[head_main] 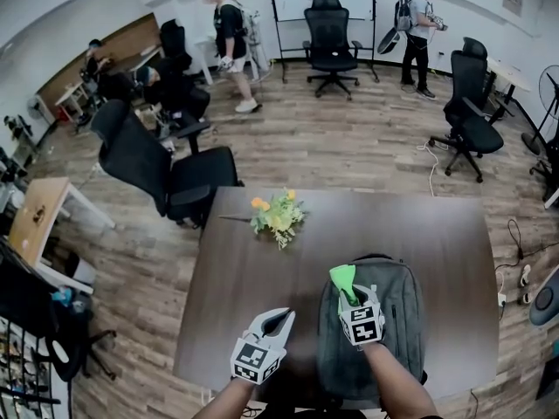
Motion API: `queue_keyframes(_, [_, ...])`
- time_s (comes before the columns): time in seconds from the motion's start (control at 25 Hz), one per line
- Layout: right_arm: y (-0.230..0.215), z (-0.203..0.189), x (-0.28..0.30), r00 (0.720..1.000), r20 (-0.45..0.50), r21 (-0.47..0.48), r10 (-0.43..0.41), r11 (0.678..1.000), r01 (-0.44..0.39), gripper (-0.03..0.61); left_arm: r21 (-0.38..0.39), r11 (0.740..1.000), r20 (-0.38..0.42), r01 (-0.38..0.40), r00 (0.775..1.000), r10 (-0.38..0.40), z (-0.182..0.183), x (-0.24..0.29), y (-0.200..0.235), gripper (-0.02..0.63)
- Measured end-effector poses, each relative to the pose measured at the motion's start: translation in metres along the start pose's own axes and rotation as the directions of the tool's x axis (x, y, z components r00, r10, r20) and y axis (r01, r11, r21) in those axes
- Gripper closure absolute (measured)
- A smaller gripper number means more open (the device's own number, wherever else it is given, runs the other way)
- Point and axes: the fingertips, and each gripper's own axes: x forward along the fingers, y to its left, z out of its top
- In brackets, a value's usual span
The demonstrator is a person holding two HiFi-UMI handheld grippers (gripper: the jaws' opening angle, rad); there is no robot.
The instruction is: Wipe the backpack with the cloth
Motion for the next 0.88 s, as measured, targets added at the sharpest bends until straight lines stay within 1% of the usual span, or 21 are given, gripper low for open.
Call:
queue_keyframes(0.2, [-0.001, -0.003, 0.021, 0.999, -0.035, -0.003, -0.004, 1.0, 0.004, 0.486, -0.017, 1.0, -0.006, -0.018, 1.0, 0.018, -0.006, 0.003, 0.003, 0.594])
queue_keyframes(0.52, [-0.011, -0.007, 0.036, 0.996, -0.082, -0.028, -0.024, 0.999, 0.022, 0.486, -0.02, 1.0, -0.017, -0.019, 1.0, 0.018, -0.013, 0.008, 0.005, 0.594])
queue_keyframes(0.72, [-0.029, -0.008, 0.036, 0.994, -0.091, -0.018, -0.064, 0.998, 0.063, 0.486, -0.035, 0.999, -0.027, -0.026, 0.999, 0.025, -0.02, 0.012, 0.008, 0.594])
queue_keyframes(0.88, [-0.048, -0.013, 0.029, 0.988, -0.113, -0.02, -0.104, 0.995, 0.103, 0.486, -0.039, 0.999, -0.027, -0.015, 1.0, 0.014, -0.015, 0.017, 0.0, 0.594])
